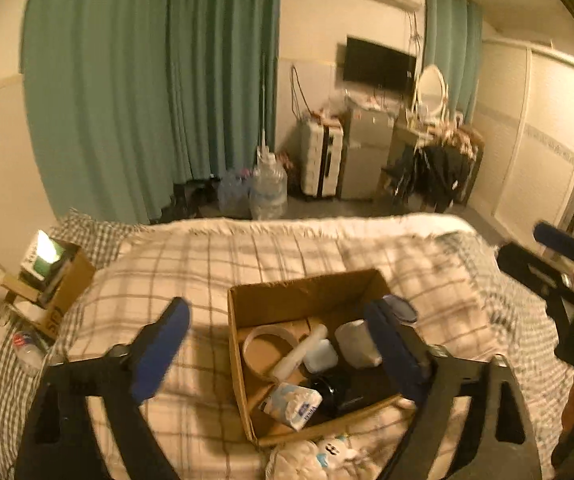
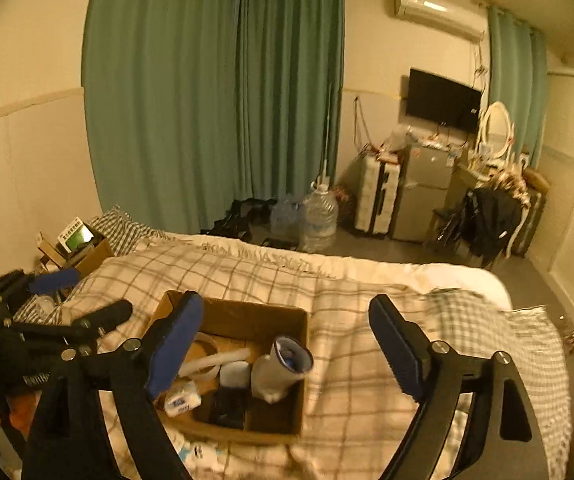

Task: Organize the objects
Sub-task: 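Move both tools back toward the remaining lace cloth and bear figurine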

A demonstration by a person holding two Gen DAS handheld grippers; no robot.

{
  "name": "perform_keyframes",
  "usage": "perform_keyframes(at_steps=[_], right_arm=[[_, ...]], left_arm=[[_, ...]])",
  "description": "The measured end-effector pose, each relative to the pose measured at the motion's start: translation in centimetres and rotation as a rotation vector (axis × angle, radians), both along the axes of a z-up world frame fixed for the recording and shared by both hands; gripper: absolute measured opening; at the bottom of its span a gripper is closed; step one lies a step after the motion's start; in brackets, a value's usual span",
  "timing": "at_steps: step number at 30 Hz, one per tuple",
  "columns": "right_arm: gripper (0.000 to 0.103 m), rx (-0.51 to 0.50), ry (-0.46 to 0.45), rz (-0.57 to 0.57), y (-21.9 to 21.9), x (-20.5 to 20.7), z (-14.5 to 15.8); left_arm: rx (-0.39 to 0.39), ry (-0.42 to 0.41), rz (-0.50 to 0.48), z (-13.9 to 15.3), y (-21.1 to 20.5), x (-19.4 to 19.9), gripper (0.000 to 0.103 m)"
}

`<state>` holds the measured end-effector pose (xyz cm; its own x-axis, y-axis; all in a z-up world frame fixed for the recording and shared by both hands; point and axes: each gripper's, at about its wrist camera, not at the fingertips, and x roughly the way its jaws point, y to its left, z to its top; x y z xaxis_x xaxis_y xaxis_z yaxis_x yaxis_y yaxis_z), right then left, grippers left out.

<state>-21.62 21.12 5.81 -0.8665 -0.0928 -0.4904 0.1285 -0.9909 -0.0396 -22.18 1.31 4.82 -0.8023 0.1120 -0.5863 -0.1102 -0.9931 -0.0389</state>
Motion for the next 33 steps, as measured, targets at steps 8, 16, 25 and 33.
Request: perform_keyframes(at_steps=[8, 16, 25, 33], right_arm=[[0.103, 0.028, 0.041, -0.068, -0.6, 8.7, 0.4], [0.103, 0.03, 0.065, -0.088, -1.8, 10.0, -6.3], [0.103, 0.019, -0.123, -0.114, -1.7, 6.0, -15.8], [0.103, -0.013, -0.164, -0.116, -1.2, 5.4, -17.2]], left_arm=[[0.052, 0.12, 0.061, 2.3, -1.9, 7.5, 0.103], [0.061, 0.085, 0.148, -3.9, -3.6, 9.7, 0.103], [-0.067, -0.06, 0.099, -14.2, -1.2, 8.2, 0.103], [-0.036, -0.28, 0.003, -19.6, 0.0, 5.7, 0.103]])
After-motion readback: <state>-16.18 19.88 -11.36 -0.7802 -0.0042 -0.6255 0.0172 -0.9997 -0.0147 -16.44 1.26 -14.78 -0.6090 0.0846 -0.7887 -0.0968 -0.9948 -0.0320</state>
